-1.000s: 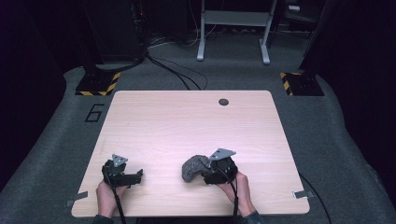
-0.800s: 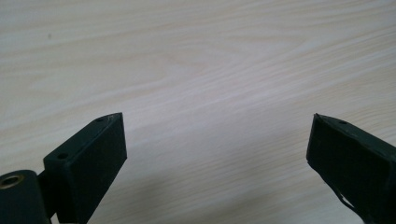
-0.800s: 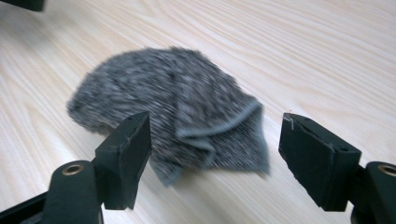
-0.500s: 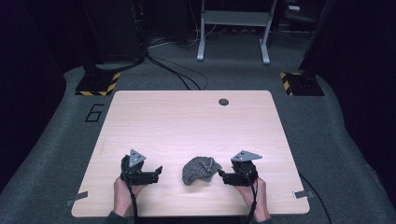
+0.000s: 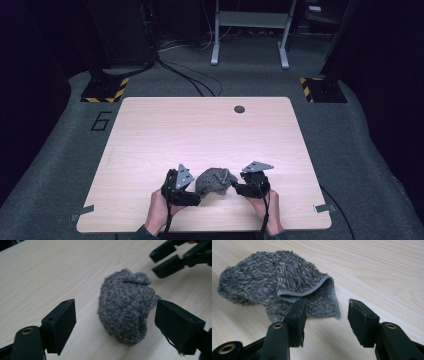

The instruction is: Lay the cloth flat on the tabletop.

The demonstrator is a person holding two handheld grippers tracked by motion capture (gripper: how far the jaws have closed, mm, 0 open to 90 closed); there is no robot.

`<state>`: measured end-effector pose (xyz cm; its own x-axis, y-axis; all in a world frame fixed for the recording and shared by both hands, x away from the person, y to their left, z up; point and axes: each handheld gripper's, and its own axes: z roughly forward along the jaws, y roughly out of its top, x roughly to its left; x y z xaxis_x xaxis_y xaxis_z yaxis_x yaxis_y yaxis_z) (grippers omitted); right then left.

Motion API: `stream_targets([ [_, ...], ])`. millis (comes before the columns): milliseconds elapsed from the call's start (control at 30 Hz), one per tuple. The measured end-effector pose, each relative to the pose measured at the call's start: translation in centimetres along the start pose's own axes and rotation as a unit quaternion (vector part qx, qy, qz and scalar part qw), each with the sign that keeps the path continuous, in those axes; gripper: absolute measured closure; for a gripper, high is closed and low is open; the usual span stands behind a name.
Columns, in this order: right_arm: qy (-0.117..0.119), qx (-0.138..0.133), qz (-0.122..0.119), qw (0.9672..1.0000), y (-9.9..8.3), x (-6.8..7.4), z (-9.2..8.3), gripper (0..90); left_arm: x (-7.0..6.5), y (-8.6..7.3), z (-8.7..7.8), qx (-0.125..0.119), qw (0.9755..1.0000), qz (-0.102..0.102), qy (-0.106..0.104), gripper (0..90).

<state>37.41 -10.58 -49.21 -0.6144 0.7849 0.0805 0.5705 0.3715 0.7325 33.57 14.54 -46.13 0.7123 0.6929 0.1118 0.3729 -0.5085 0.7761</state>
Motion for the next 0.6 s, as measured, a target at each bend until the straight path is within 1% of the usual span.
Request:
stream_targets([
  [33, 0.000, 0.005, -0.004, 1.0000, 0.2, 0.1, 0.4, 54.4, -0.4, 0.1, 0.4, 0.002, 1.0000, 0.005, -0.003, 19.5],
  [67, -0.003, 0.010, -0.008, 0.9999, 0.3, 0.2, 0.8, 56.7, -0.4, 0.1, 0.4, 0.002, 1.0000, 0.005, -0.003, 20.3],
  [100, 0.001, 0.014, -0.011, 0.9998, 0.3, 0.2, 1.1, 59.0, -1.0, 0.3, 0.9, 0.006, 0.9998, 0.020, -0.002, 20.9],
  [133, -0.004, 0.019, -0.012, 0.9997, 0.4, 0.2, 1.5, 62.8, -1.2, 0.3, 1.3, 0.010, 0.9996, 0.027, -0.006, 22.3],
  [167, -0.004, 0.019, -0.012, 0.9997, 0.4, 0.2, 1.5, 62.8, -1.2, 0.3, 1.3, 0.010, 0.9996, 0.027, -0.006, 25.5],
  [200, -0.006, 0.021, -0.014, 0.9997, 0.3, 0.2, 1.9, 65.9, -1.3, 0.3, 1.5, 0.015, 0.9993, 0.033, -0.006, 25.5],
  [267, -0.007, 0.026, -0.010, 0.9996, 0.2, 0.2, 2.5, 70.6, -1.3, 0.2, 2.2, 0.023, 0.9990, 0.038, -0.010, 37.8],
  [300, -0.002, 0.030, -0.009, 0.9995, 0.1, 0.2, 2.7, 72.2, -1.2, 0.2, 2.5, 0.029, 0.9986, 0.043, -0.012, 43.0],
  [333, -0.003, 0.033, -0.006, 0.9994, -0.2, 0.1, 3.2, 75.1, -1.2, 0.0, 2.9, 0.036, 0.9979, 0.052, -0.013, 54.7],
  [367, -0.003, 0.033, -0.006, 0.9994, -0.2, 0.1, 3.2, 75.1, -1.2, 0.0, 2.9, 0.036, 0.9979, 0.052, -0.013, 59.0],
  [400, -0.004, 0.029, -0.010, 0.9995, -0.3, 0.0, 3.2, 77.8, -1.1, -0.3, 3.1, 0.031, 0.9980, 0.054, -0.011, 65.6],
  [433, -0.004, 0.029, -0.010, 0.9995, -0.3, 0.0, 3.2, 77.8, -1.1, -0.3, 3.1, 0.031, 0.9980, 0.054, -0.011, 70.8],
  [467, -0.003, 0.029, -0.006, 0.9996, -0.3, -0.1, 3.2, 80.8, -0.8, -0.4, 3.2, 0.027, 0.9984, 0.049, -0.006, 74.9],
  [500, -0.003, 0.029, -0.006, 0.9996, -0.3, -0.1, 3.2, 80.8, -0.8, -0.4, 3.2, 0.027, 0.9984, 0.049, -0.006, 78.1],
  [533, -0.007, 0.027, -0.009, 0.9996, -0.4, -0.1, 3.2, 82.6, -0.2, -0.5, 3.1, 0.020, 0.9993, 0.032, -0.008, 79.7],
  [567, -0.007, 0.027, -0.009, 0.9996, -0.4, -0.1, 3.2, 82.6, -0.2, -0.5, 3.1, 0.020, 0.9993, 0.032, -0.008, 80.5],
  [600, -0.007, 0.027, -0.011, 0.9996, -0.4, -0.1, 3.2, 83.4, 0.1, -0.5, 3.0, 0.017, 0.9996, 0.021, -0.010, 80.5],
])
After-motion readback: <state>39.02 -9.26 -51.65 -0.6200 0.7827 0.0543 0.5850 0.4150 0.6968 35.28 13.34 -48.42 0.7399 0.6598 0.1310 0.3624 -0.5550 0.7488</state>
